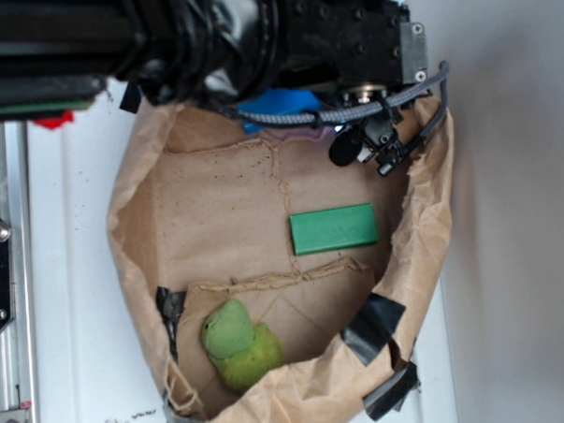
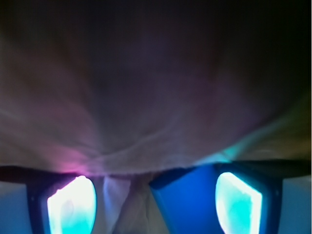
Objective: Grab the blue block.
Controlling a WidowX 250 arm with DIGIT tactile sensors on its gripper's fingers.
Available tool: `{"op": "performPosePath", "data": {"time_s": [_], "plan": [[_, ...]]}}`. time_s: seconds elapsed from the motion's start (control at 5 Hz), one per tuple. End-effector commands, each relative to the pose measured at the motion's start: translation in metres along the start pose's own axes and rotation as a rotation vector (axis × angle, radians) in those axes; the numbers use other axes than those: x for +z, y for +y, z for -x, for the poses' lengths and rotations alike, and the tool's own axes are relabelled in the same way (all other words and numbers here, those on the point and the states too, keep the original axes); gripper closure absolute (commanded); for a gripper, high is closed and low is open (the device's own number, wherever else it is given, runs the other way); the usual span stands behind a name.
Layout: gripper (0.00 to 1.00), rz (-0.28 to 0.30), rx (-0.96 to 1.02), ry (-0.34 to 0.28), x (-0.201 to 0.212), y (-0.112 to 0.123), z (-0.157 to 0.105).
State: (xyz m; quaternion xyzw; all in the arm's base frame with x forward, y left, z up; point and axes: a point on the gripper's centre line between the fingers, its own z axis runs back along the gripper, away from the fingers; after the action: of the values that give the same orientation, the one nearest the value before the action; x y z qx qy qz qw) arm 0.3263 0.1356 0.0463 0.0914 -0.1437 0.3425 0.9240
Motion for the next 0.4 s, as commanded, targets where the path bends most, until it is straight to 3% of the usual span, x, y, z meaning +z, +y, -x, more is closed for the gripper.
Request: {"op": "performPosePath", "data": {"time_s": [0.0,0.2], "plan": [[0.00,0.003,-0.006,-0.027,0.007,0.030,-0.020],[0.00,0.074,-0.001,0.015,0.032,0.019,-0.016]]}}
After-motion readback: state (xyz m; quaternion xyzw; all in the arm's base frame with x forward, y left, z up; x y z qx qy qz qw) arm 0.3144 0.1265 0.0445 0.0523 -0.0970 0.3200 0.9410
